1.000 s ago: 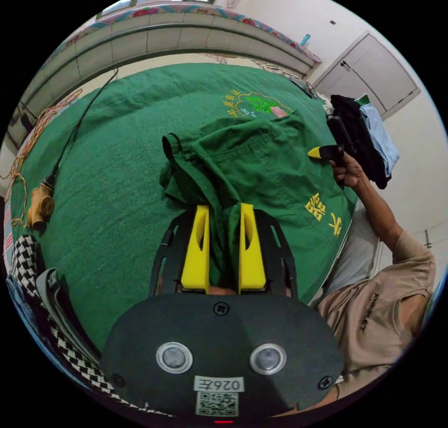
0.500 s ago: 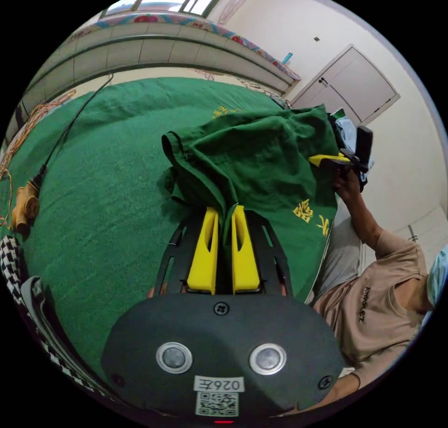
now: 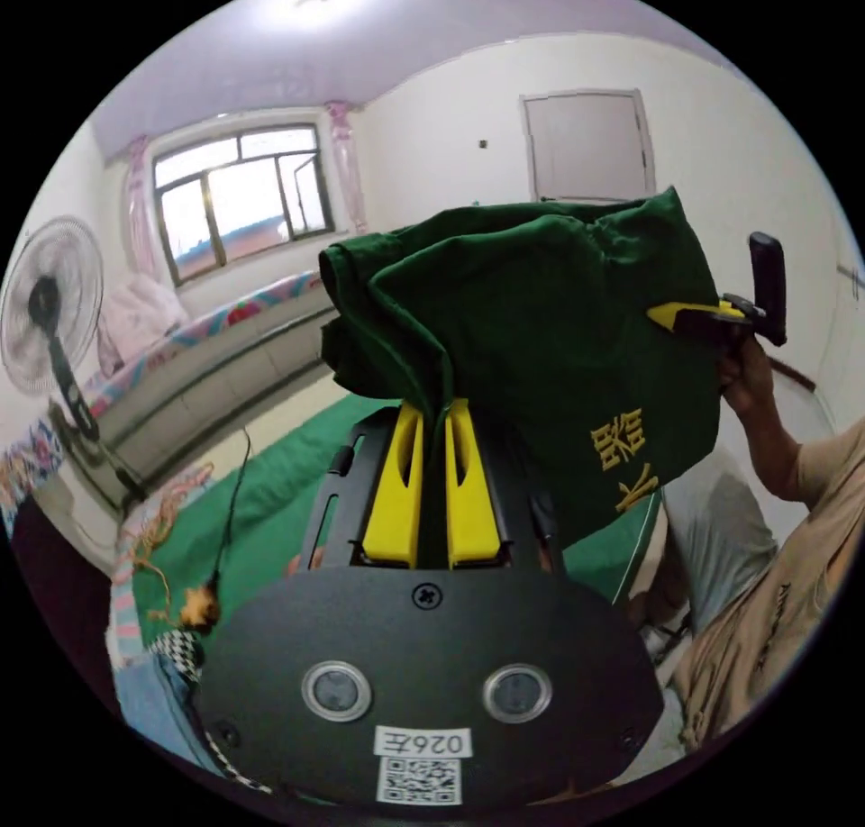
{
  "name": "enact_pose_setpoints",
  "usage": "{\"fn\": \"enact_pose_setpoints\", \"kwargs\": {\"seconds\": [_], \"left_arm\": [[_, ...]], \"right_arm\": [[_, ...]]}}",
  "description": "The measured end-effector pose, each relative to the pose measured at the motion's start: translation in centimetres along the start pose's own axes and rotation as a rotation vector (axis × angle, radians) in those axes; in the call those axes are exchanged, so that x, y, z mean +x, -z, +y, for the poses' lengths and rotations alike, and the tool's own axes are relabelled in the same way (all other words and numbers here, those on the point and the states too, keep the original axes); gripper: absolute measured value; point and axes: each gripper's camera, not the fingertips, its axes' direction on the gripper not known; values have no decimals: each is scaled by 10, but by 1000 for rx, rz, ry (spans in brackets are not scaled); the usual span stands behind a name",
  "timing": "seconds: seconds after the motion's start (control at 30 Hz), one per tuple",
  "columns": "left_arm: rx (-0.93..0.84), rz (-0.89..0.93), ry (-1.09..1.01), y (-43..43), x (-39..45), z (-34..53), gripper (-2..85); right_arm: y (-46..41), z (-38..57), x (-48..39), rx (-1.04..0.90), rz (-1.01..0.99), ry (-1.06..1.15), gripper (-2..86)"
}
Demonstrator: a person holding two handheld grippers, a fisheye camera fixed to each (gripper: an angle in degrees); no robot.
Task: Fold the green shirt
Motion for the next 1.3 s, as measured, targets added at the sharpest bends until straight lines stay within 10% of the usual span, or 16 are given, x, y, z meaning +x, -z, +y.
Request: {"fn": "enact_pose_setpoints", "kwargs": {"seconds": [0.33,0.43,0.57,0.8,1.03,1.3], "left_arm": [[169,196,-363,-108,261,-310,77],[157,264,-160,-170,323,-354,43],[201,582,-228,-214,401,-327,0],[-16,417,-501,-279,507,-285,-8],[-31,363,-636,-276,541,-275,-10],[0,518,-336,-208,454,-253,-8]], "right_arm": [[253,30,144,278,475,-384,-1],[286,75,223,185,642,-608,25],[285,147,299,-185,737,-746,66],[301,163,175,124,1032,-461,18],[179,173,158,-254,1320,-195,-13],[154,258,112,-242,1249,-348,-13]]}}
